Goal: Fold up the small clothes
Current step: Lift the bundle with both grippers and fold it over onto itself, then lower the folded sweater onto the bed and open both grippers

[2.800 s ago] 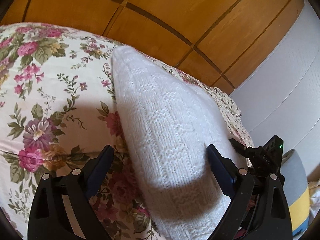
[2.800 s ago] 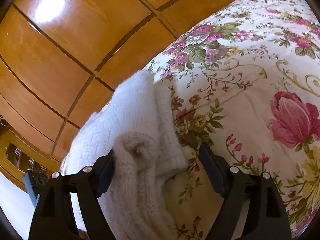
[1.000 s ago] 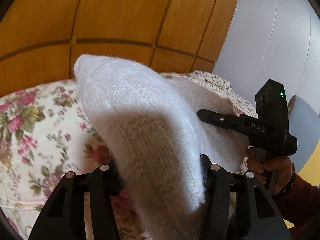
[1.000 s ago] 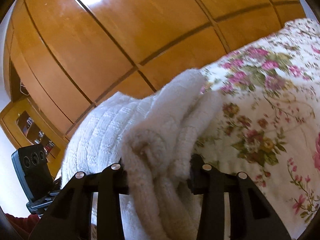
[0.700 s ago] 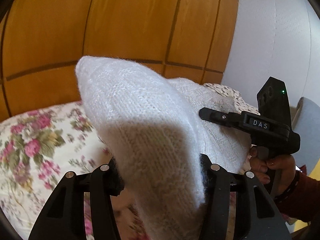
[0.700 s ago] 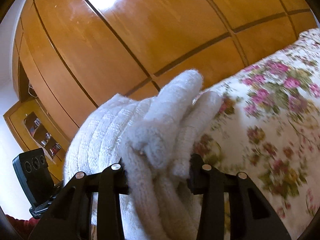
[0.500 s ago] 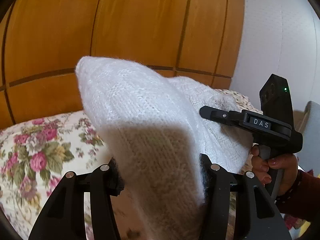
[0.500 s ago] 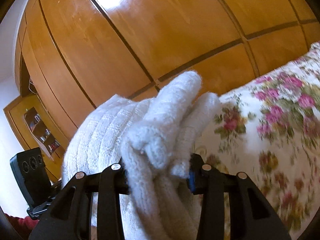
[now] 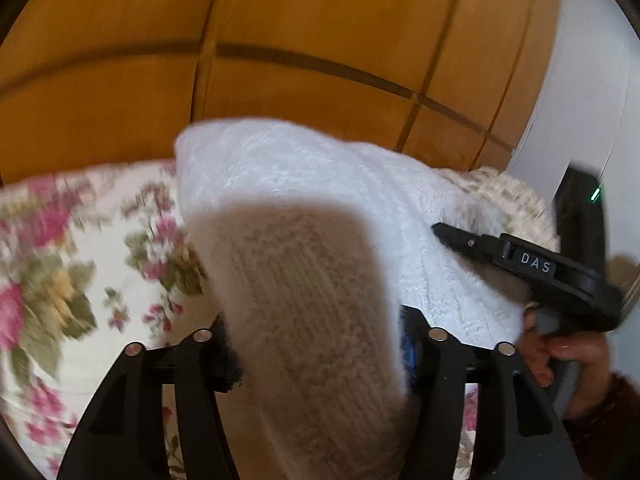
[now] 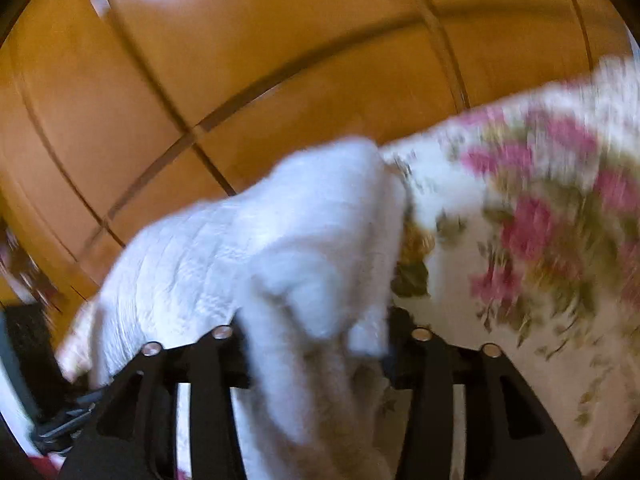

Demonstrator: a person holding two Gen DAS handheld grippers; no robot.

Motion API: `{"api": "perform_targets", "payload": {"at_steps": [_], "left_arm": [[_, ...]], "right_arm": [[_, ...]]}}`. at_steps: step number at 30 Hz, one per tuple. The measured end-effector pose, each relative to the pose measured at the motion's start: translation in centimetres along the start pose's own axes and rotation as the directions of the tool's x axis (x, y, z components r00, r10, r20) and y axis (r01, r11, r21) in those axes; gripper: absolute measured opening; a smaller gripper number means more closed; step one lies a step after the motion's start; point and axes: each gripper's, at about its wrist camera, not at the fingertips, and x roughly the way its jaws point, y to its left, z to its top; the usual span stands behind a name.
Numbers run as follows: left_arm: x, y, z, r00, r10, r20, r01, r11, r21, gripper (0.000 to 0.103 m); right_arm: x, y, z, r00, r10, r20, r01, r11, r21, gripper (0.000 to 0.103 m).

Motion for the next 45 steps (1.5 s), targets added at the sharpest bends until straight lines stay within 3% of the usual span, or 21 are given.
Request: {"api": "perform_targets", "payload": {"at_steps": [4, 9, 16, 18, 20, 24, 31, 45], "left_arm": [[0.0, 0.3, -0.2, 1.000, -0.005, -0.010, 0.005, 1.000, -0.006, 0.065], [-0.9, -0.4, -0.8, 1.000, 0.031, -0.003, -0.031, 1.000, 0.002, 0.078], [-3.1, -1.3, -2.1, 0.997, 0.069, 0.044, -0.070, 0.998, 0.007, 0.078], [-3.6, -1.4, -2.4, 0.995, 0.076, 0.056, -0.077, 0.997, 0.002, 0.079], [-3.5, -1.4, -2.6, 0.993, 0.112, 0.044, -0.112, 0.994, -0.002, 0.082], [-2.8, -1.3, -2.7, 0.990, 0.138, -0.002, -0.138, 0.990, -0.010, 0.086], [-5.4, -1.9, -3.8, 0.979, 0.184, 0.083, -0.184, 0.983, -0.013, 0.091], [-9.7, -3.3, -6.3, 0.948, 0.287, 0.139, -0.282, 0.958, -0.053, 0.099]], "right_arm": [[0.2, -0.6, -0.1, 1.000, -0.003, -0.008, 0.003, 1.000, 0.018, 0.056], [-0.5, -0.5, -0.5, 0.999, -0.035, 0.025, 0.034, 0.999, 0.014, 0.062], [-4.5, -0.3, -3.1, 0.992, -0.074, 0.106, 0.069, 0.997, 0.044, 0.069], [-5.9, -0.6, -3.8, 0.986, -0.115, 0.123, 0.107, 0.992, 0.068, 0.069], [-6.3, -1.0, -4.3, 0.974, -0.205, 0.099, 0.195, 0.976, 0.098, 0.070], [-5.4, -0.9, -4.3, 0.964, -0.261, 0.054, 0.255, 0.962, 0.092, 0.073], [-7.6, -1.0, -5.3, 0.966, -0.215, 0.142, 0.197, 0.972, 0.127, 0.079], [-10.7, 0.6, -8.7, 0.964, -0.218, 0.151, 0.201, 0.972, 0.120, 0.089]]}}
